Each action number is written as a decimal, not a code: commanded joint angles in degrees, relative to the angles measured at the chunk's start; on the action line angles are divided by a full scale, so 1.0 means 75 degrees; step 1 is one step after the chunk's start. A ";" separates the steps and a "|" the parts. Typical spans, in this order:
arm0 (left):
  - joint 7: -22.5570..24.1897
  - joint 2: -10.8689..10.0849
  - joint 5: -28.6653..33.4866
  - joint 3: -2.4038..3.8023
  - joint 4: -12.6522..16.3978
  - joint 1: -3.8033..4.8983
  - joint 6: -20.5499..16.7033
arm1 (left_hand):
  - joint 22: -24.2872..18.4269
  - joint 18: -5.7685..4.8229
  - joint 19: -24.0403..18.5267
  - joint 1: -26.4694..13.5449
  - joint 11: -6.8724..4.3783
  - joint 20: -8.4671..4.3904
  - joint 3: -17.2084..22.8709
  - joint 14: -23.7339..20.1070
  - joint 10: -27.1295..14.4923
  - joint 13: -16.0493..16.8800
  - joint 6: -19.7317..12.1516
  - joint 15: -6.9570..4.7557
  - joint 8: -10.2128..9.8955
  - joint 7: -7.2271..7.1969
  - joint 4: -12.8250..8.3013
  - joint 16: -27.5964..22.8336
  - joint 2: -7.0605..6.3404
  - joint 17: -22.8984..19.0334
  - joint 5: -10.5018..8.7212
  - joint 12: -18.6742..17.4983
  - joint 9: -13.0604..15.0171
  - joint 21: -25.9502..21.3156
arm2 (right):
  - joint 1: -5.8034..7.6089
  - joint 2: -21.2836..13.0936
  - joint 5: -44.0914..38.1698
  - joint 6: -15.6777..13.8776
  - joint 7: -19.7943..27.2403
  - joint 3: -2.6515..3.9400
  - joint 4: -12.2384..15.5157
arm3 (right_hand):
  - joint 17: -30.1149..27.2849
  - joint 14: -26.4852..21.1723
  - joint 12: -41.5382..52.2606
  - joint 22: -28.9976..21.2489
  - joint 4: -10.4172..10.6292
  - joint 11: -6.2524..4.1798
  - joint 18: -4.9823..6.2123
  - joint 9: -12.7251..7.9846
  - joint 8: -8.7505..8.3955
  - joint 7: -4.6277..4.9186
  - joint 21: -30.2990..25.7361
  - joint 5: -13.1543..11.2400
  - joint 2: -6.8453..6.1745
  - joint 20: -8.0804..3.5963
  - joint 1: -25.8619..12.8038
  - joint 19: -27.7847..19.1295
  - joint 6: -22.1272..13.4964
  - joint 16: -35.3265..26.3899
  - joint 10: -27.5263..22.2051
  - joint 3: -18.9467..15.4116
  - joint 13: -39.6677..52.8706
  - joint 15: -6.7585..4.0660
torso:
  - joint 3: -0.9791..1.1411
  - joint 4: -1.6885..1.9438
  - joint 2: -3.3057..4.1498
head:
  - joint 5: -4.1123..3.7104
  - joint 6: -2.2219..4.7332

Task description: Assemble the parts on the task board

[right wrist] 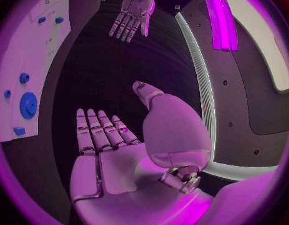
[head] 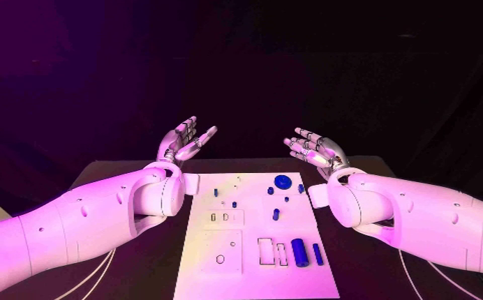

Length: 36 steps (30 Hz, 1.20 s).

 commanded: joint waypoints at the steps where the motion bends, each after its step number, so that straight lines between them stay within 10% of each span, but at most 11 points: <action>1: 0.0016 0.0046 -0.0267 -0.0002 -0.0079 0.0041 0.0788 | 0.0018 0.0156 0.0044 0.0436 0.0050 0.0119 -0.0024 0.0051 0.0087 0.0013 0.0129 0.0105 0.0039 0.0338 0.0118 0.0034 -0.0056 0.0016 0.0063 0.0058 0.0025 0.0031 | 0.0149 0.0022 -0.0654 0.1409 -0.0555 -0.0113 -0.0129 | 0.0025 0.0186 0.0060 0.0021 0.0021 0.0079 0.0142 0.0029 0.0063 0.1169 0.0062 0.0101 -0.0028 0.0065 0.0384 0.0162 0.0166 0.0040 0.0178 0.0155 0.0018 0.0074 | -0.0003 -0.0001 0.0000 | -0.0001 0.0001; 17: -0.0078 -0.0281 -0.0084 -0.0005 0.0006 0.0035 0.0995 | 0.0020 0.0164 0.0045 0.0439 0.0061 0.0126 -0.0071 0.0036 0.0075 0.0012 0.0168 0.0099 0.0049 0.0355 0.0120 0.0032 -0.0061 0.0013 0.0066 0.0058 0.0034 0.0033 | 0.0374 -0.0056 -0.2784 0.1235 -0.0564 -0.0220 -0.0688 | 0.0180 0.1352 0.0167 0.0123 -0.0496 -0.0023 0.0293 0.0200 0.0297 0.1133 0.0276 -0.0093 -0.0060 0.0055 0.1118 0.0927 0.1227 0.0239 0.1322 0.0313 0.0098 -0.0070 | -0.0027 0.0000 0.0055 | 0.0019 -0.0223; 20: -0.0115 -0.0437 -0.0084 -0.0005 0.0107 0.0037 0.1133 | 0.0021 0.0173 0.0043 0.0457 0.0091 0.0131 -0.0092 0.0044 0.0114 0.0018 0.0211 0.0101 0.0061 0.0391 0.0118 0.0035 -0.0025 0.0013 0.0069 0.0066 0.0043 0.0036 | 0.0488 -0.0084 -0.3482 0.1251 -0.0574 -0.0217 -0.0774 | 0.0379 0.2984 0.0383 0.0175 -0.0739 -0.0187 0.0474 0.0411 0.0619 0.1041 0.0438 -0.0214 -0.0120 0.0053 0.1404 0.1577 0.2475 0.0569 0.3254 0.0397 0.0205 -0.0259 | -0.0015 0.0027 0.0115 | -0.0017 -0.0213; 29: -0.0131 -0.0875 -0.0096 0.0017 0.0579 0.0051 0.1273 | 0.0028 0.0187 0.0076 0.0488 0.0169 0.0138 -0.0088 0.0090 0.0197 0.0028 0.0264 0.0085 0.0074 0.0458 0.0113 0.0046 0.0035 0.0020 0.0059 0.0079 0.0052 0.0048 | 0.0786 -0.0139 -0.5491 0.1236 -0.0977 -0.0209 -0.0897 | 0.0503 0.4086 0.0314 0.0276 -0.0845 -0.0492 0.0760 0.0608 0.0962 0.0782 0.0873 -0.0280 -0.0342 -0.0010 0.1534 0.3166 0.4132 0.0919 0.4413 0.0675 0.0183 -0.0613 | -0.0006 0.0145 0.0361 | -0.0102 -0.0184; 35: -0.0132 -0.1247 -0.0098 0.0049 0.1083 0.0066 0.1324 | 0.0045 0.0214 0.0170 0.0524 0.0241 0.0142 -0.0053 0.0182 0.0323 0.0041 0.0339 0.0094 0.0093 0.0519 0.0109 0.0065 0.0103 0.0036 0.0046 0.0095 0.0066 0.0079 | 0.0975 -0.0146 -0.7493 0.1650 -0.1633 -0.0204 -0.0936 | 0.0821 0.5183 0.0285 0.0388 -0.0742 -0.0753 0.0773 0.0640 0.1078 0.0574 0.1279 -0.0487 -0.0567 -0.0350 0.1491 0.4049 0.4635 0.1363 0.5165 0.0989 0.0194 -0.0980 | -0.0010 0.0227 0.0546 | -0.0211 -0.0153; 36: -0.0136 -0.1307 -0.0098 0.0051 0.1170 0.0067 0.1328 | 0.0045 0.0214 0.0170 0.0524 0.0241 0.0142 -0.0053 0.0182 0.0323 0.0041 0.0339 0.0094 0.0093 0.0519 0.0109 0.0065 0.0103 0.0036 0.0046 0.0095 0.0066 0.0079 | 0.0999 -0.0144 -0.7780 0.1741 -0.1759 -0.0204 -0.0937 | 0.1083 0.5958 0.0409 0.0560 -0.0742 -0.0915 0.0765 0.0665 0.1134 0.0465 0.1666 -0.0560 -0.0623 -0.0623 0.1513 0.4691 0.4793 0.1783 0.5620 0.0985 0.0240 -0.1228 | -0.0010 0.0248 0.0585 | -0.0232 -0.0133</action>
